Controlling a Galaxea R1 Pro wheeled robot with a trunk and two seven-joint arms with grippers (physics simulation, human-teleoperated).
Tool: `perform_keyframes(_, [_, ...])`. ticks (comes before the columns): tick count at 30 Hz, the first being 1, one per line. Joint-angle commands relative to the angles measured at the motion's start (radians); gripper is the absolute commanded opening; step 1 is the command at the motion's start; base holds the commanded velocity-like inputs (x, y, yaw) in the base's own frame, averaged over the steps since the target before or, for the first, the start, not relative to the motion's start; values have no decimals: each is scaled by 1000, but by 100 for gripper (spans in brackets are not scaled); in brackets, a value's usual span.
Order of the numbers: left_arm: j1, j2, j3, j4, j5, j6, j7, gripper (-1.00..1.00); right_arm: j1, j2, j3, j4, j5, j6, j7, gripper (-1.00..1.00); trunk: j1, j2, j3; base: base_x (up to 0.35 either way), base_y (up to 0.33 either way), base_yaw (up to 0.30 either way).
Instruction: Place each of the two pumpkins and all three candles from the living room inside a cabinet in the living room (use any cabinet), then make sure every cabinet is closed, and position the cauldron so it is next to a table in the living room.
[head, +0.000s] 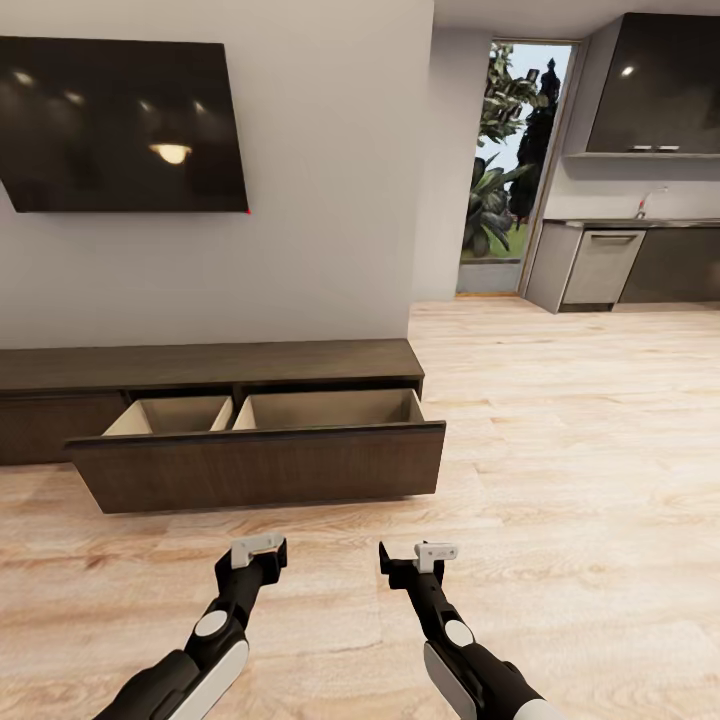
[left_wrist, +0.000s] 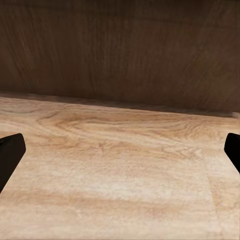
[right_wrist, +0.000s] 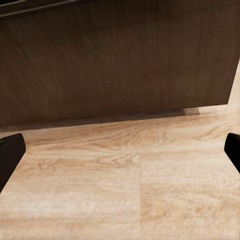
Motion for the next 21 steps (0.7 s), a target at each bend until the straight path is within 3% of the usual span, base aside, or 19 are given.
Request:
perform_keyframes(1, [-1,2,-5,-2,7,-2,8,100,-1,-1,8,0,-7,-5,-8,100,0,0,-1,0,0,0])
perform_keyframes(7, [-1,1,-7,0,12,0,9,100,-1,-1,8,0,-6,-5,-8,100,0,0,-1,91,0,0])
perform_keyframes(21, [-1,1,-7,2,17,3,8,100,-1,-1,8,0,-7,-4,-7,100,0,0,-1,310,0,0])
